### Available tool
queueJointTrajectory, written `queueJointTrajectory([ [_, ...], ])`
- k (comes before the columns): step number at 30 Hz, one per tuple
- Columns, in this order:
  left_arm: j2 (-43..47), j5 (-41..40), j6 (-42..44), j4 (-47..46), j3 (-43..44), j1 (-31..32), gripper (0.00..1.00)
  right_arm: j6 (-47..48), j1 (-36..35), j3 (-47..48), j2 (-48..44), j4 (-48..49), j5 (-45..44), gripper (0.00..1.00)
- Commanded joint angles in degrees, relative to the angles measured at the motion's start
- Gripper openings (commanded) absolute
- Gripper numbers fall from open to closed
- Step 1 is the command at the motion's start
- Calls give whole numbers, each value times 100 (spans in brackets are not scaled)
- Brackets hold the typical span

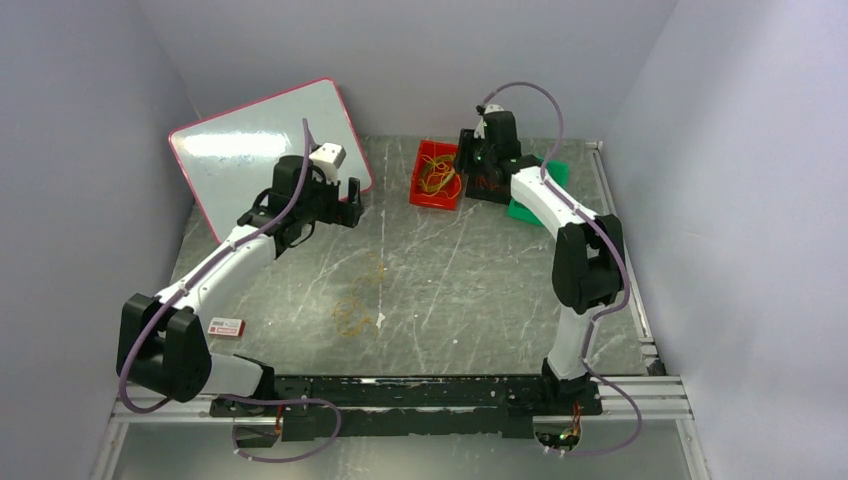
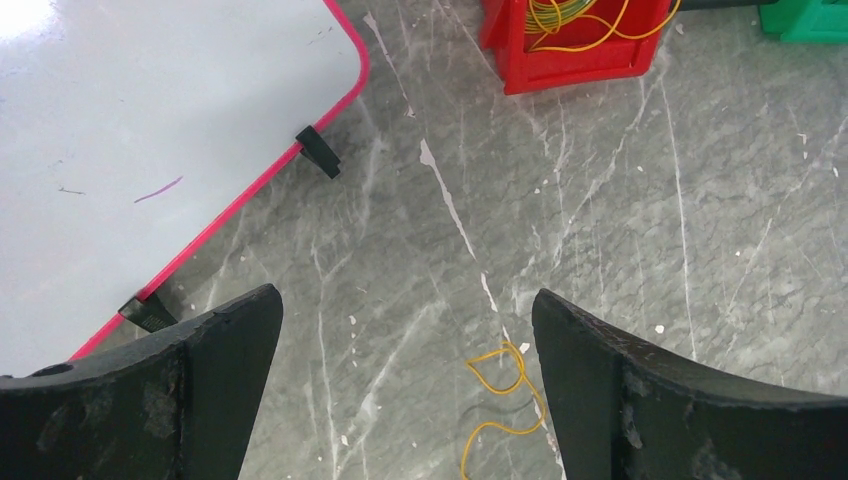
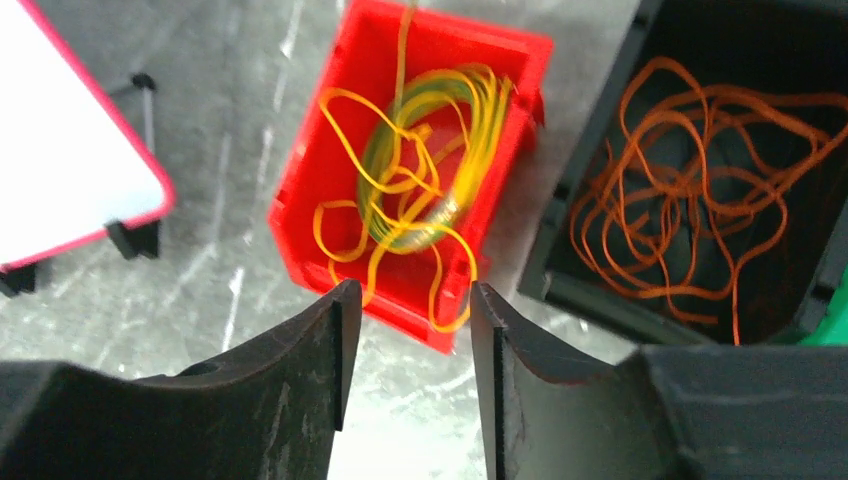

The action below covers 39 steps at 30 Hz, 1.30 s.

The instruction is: Untangle the cables

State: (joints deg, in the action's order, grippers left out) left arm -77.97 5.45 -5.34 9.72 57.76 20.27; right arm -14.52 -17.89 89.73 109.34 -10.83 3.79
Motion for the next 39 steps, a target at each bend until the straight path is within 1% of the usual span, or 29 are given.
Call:
queueJointTrajectory([
  [1,-51,196,15,83,262,-50,99,-36,189,-239,-97,-176,304,46],
  [8,-78,214,16,101,271,-51,99,-314,496,-304,157,60,1123,42],
  [14,-117,285,39,131,296,-52,98,-389,596,-300,412,165,1394,41],
  [22,-156,347,67,164,324,-50,98,-431,596,-457,566,248,1462,40],
  [28,-200,423,77,199,350,-52,97,-398,603,-464,608,248,1438,37],
  [39,-191,405,95,210,350,-54,97,-478,622,-398,924,318,1594,37],
])
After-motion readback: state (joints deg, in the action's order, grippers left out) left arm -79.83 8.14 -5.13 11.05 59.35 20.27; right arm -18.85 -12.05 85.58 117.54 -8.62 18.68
